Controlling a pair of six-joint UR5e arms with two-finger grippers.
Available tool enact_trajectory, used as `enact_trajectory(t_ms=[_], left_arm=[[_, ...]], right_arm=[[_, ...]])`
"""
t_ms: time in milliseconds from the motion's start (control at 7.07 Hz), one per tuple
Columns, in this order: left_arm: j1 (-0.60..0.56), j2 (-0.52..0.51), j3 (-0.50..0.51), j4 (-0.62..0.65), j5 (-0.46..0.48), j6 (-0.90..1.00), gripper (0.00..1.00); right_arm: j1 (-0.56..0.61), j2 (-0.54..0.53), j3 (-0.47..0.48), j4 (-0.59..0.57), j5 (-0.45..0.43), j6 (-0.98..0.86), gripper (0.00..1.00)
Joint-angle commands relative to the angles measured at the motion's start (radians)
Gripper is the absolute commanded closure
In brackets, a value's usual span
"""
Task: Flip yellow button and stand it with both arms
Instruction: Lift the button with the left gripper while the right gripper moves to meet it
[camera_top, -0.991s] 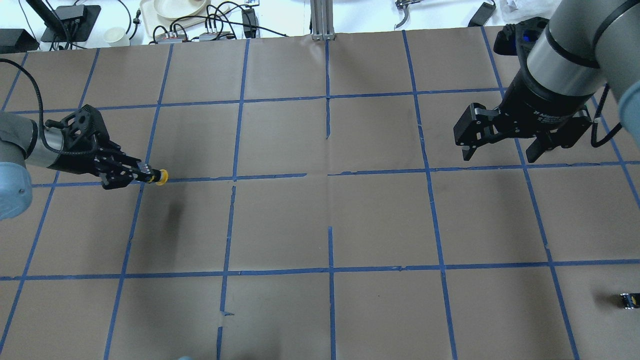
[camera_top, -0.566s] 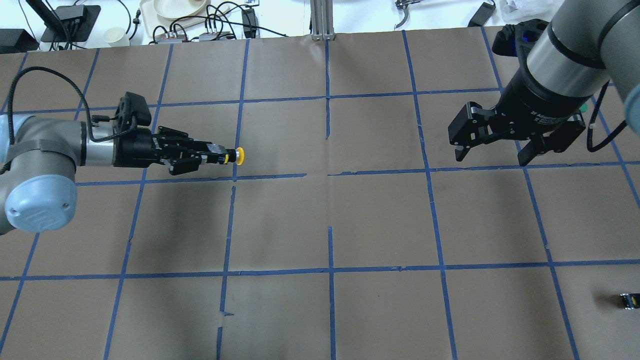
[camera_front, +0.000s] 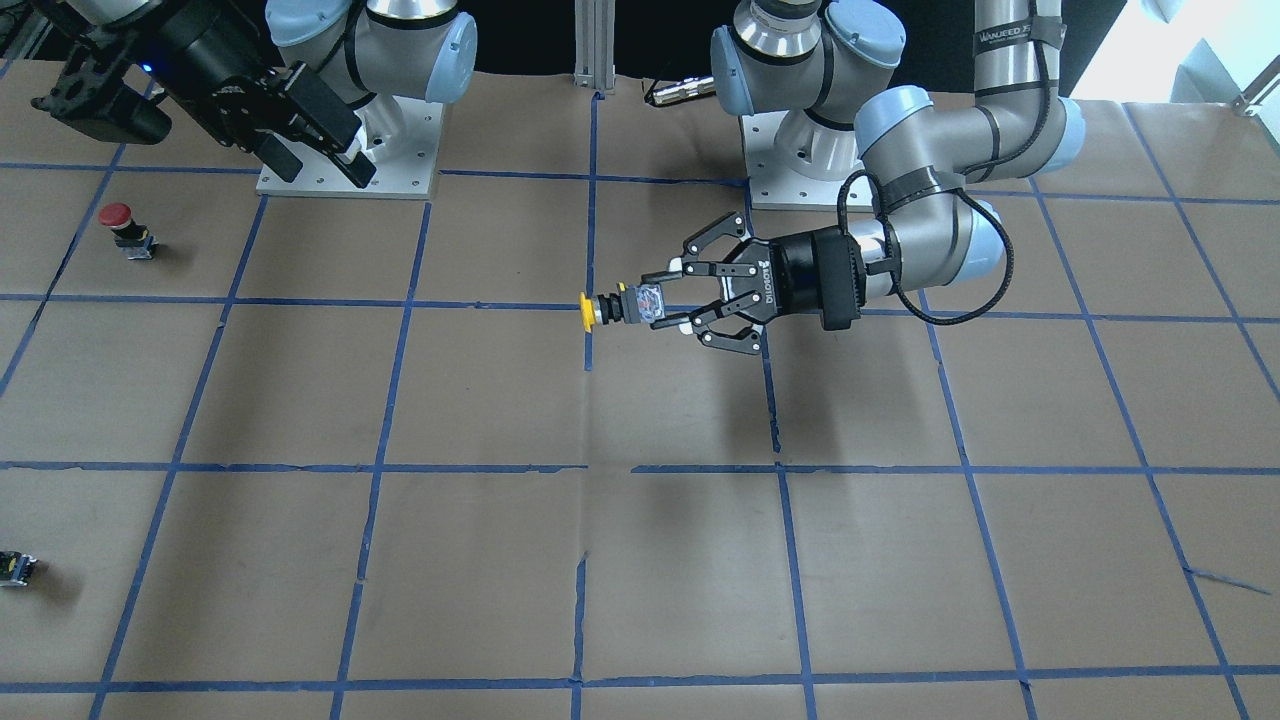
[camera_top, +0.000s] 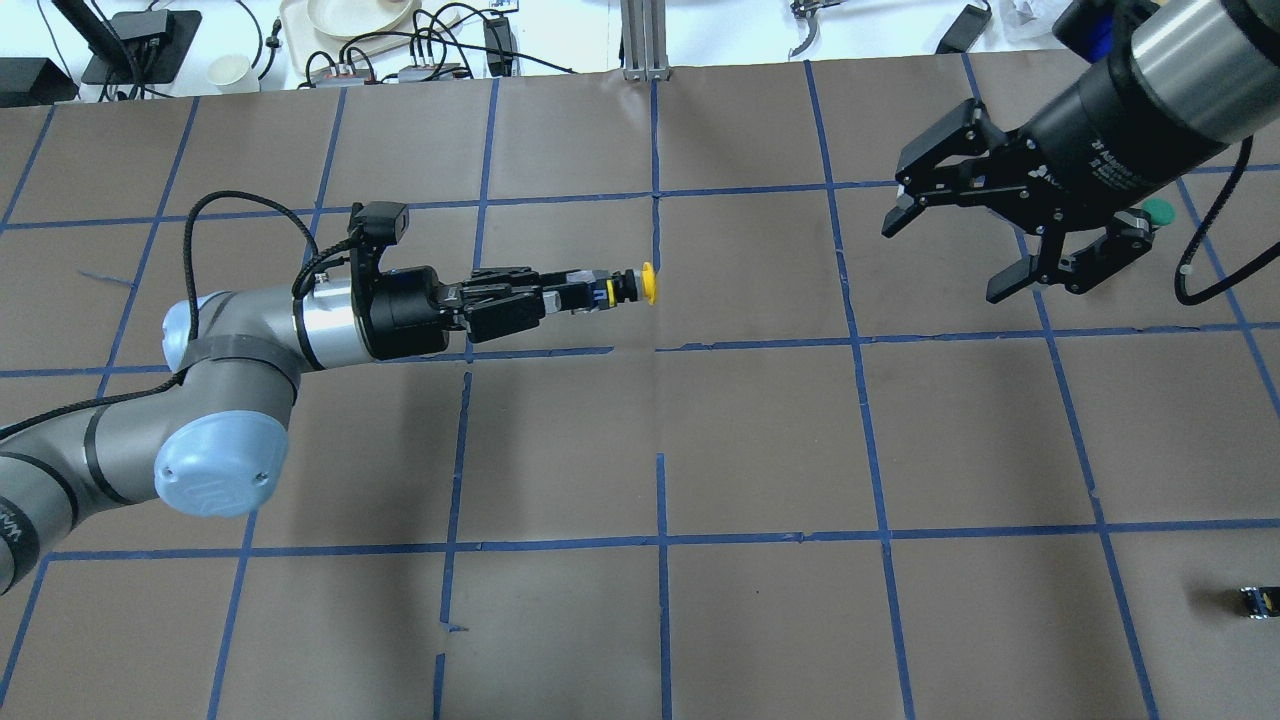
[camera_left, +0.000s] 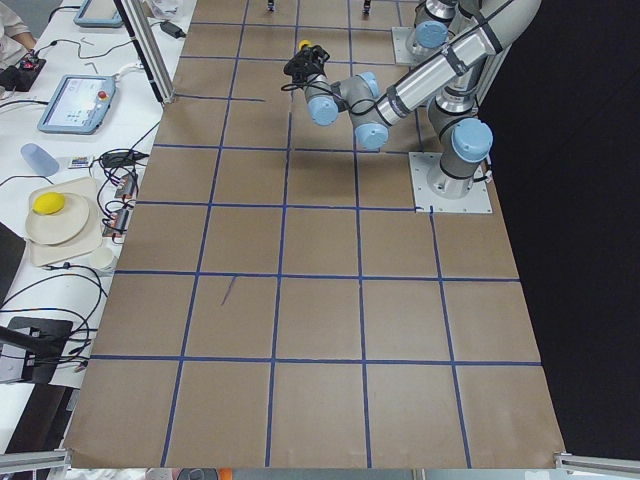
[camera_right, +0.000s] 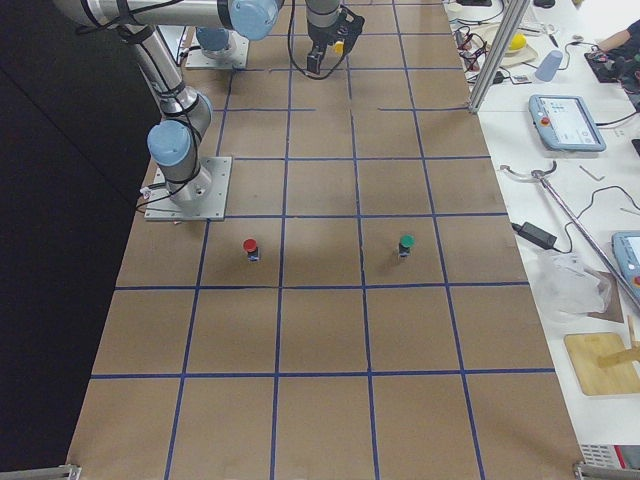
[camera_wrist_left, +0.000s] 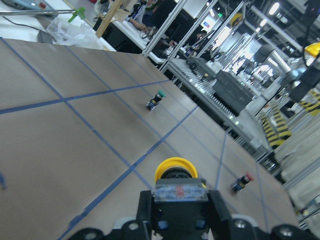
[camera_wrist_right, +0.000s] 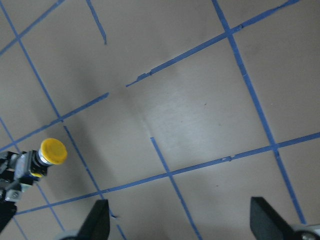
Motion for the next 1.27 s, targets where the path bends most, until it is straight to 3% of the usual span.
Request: enact_trajectory(t_ms=[0, 283, 425, 849, 1132], left_arm=[[-0.127, -0.015, -0.023, -0.004, -0.262, -0.003, 0.86], [-0.233, -0.06, -0.008, -0.001, -0.431, -0.003, 0.85], [-0.248, -0.095, 0.005, 0.01, -0.48, -0.001, 0.86], [-0.316, -0.155, 0.15, -0.002, -0.485, -0.001, 0.89], [-0.345, -0.169, 0.155, -0.002, -0.516, -0.001, 0.88]], right_arm=[[-0.028, 0.012, 0.002, 0.006, 0.106, 0.085, 0.0], [-0.029, 0.024, -0.001, 0.003, 0.272, 0.146, 0.0], [-0.026, 0.023, 0.007, 0.003, 0.31, 0.19, 0.0], [-0.011, 0.021, 0.013, 0.048, 0.377, 0.229, 0.0], [-0.005, 0.014, 0.013, 0.053, 0.392, 0.24, 0.0]])
